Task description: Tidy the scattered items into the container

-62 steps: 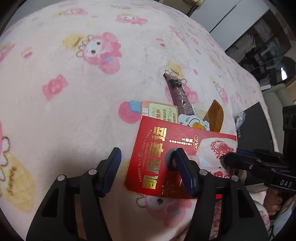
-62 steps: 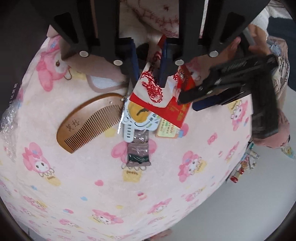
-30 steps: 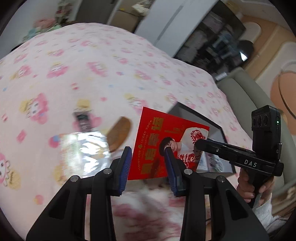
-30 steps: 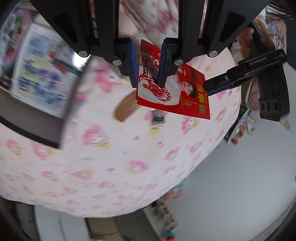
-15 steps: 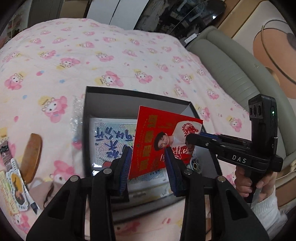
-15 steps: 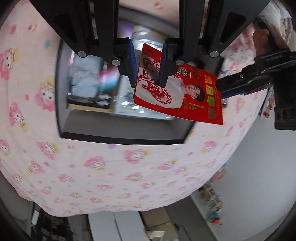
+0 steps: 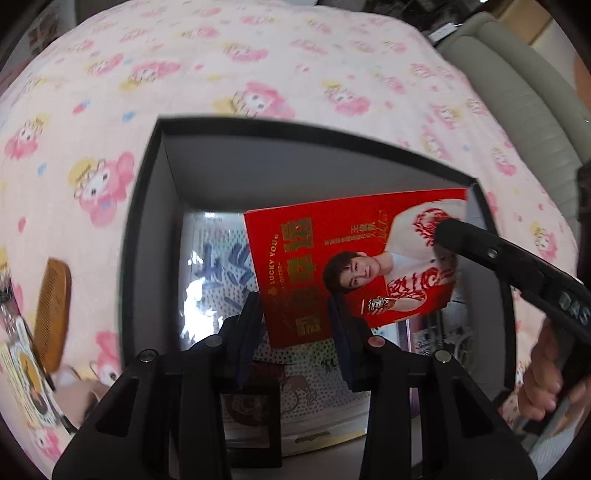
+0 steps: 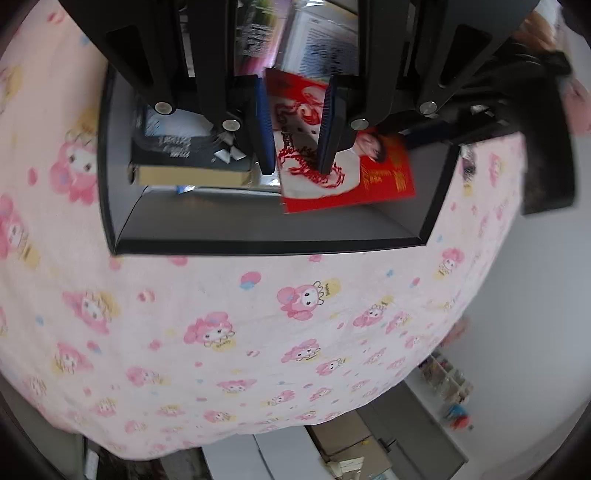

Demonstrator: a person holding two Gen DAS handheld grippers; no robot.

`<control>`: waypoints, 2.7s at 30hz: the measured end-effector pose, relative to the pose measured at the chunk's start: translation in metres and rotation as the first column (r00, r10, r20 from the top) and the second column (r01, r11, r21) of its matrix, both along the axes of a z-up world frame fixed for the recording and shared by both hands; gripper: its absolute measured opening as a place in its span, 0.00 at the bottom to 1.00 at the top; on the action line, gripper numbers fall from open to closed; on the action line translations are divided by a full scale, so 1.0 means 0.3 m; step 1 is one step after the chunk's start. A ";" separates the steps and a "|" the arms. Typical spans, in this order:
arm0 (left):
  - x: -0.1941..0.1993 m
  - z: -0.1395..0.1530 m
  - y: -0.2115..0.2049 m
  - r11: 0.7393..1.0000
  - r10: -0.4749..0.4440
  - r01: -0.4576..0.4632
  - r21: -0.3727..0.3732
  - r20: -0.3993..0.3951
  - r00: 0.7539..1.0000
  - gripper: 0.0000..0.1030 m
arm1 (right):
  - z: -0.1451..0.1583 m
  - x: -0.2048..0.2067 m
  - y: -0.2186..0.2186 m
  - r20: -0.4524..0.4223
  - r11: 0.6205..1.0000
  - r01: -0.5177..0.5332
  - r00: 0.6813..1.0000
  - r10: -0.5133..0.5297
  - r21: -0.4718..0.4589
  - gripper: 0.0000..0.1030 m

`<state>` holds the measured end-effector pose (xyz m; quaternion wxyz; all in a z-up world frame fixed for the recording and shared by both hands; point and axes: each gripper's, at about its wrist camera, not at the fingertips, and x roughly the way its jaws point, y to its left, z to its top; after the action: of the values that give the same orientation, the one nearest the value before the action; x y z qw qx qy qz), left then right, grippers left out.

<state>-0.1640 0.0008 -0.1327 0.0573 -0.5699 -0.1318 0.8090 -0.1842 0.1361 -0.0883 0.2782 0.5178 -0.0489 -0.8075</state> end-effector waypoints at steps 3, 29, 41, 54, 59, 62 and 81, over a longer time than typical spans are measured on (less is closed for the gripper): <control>-0.005 -0.024 0.024 0.999 0.019 -0.019 -0.042 0.017 1.000 0.36 | -0.023 0.003 -0.018 -0.009 0.998 -0.013 1.000 0.013 0.065 0.21; 0.000 -0.024 0.293 0.973 -0.227 0.228 -0.020 0.041 0.973 0.47 | 0.009 0.044 0.122 -0.114 0.970 0.125 0.988 -0.103 0.208 0.26; -0.013 -0.060 0.201 0.965 -0.142 0.169 -0.200 0.141 0.980 0.55 | -0.062 0.019 0.107 -0.074 0.962 0.122 0.991 -0.107 0.242 0.26; 0.023 -0.034 -0.112 0.999 0.046 -0.045 -0.017 0.075 0.996 0.44 | -0.080 -0.048 0.008 0.015 0.988 0.011 1.000 -0.013 0.152 0.26; 0.021 -0.012 -0.083 0.998 0.014 -0.009 -0.058 0.075 0.997 0.39 | -0.077 -0.063 -0.097 0.003 0.989 -0.058 0.998 0.059 0.136 0.25; 0.018 -0.016 -0.058 1.000 -0.020 0.021 -0.006 0.069 0.997 0.38 | -0.126 -0.068 -0.096 0.053 0.987 -0.049 0.998 0.041 0.151 0.25; 0.071 -0.002 0.024 0.994 -0.089 0.087 0.067 0.034 0.995 0.37 | -0.186 -0.006 -0.071 0.161 0.991 -0.132 0.979 0.125 0.037 0.26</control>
<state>-0.1427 0.0082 -0.1332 0.1089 -0.5880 -0.1339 0.7903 -0.1861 0.1146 -0.1441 0.3125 0.5888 -0.0180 -0.7452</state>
